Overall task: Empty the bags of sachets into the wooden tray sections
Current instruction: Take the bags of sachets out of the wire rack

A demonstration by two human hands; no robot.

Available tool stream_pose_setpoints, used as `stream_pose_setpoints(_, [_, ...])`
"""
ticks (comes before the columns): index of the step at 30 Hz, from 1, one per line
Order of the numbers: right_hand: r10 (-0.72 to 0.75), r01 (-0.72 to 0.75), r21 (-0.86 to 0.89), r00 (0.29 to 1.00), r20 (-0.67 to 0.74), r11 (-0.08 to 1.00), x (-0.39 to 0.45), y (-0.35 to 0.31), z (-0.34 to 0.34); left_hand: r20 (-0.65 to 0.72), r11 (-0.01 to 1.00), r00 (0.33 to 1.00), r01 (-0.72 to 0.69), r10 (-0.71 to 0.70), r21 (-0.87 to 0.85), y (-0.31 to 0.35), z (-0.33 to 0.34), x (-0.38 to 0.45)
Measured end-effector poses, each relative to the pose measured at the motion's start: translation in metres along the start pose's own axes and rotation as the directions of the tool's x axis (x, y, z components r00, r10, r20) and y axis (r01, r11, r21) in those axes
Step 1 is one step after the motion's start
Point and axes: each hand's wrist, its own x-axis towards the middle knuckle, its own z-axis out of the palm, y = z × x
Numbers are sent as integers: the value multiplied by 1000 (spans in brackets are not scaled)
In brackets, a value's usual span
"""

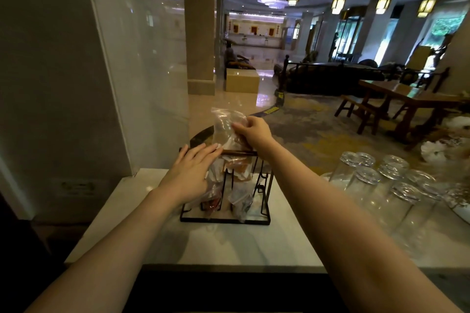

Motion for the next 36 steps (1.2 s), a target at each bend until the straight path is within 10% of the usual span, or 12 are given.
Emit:
stream_pose_setpoints(8, [-23, 66, 253, 985, -170, 965, 2, -26, -18, 12, 1000, 1000, 2, -2, -18, -1, 0, -1])
stream_pose_setpoints(13, [-178, 346, 611, 931, -320, 712, -5, -98, -74, 57, 999, 998, 30, -27, -40, -1, -1, 2])
stream_pose_setpoints(17, [-328, 400, 497, 916, -230, 770, -42, -118, -87, 128, 964, 987, 127, -99, -232, 5, -18, 8])
stream_pose_setpoints(23, [-224, 245, 99, 957, -184, 964, -78, -44, -10, 194, 453, 953, 283, -233, -846, 21, -53, -10])
stream_pose_setpoints(34, [-79, 28, 510, 994, 80, 860, -101, -28, -1, -13, 359, 879, 181, -477, -915, 24, -42, -21])
stream_pose_setpoints(36, [-171, 166, 213, 985, 5, 963, -102, -8, -12, -73, 377, 836, 166, -544, -911, 13, -44, -24])
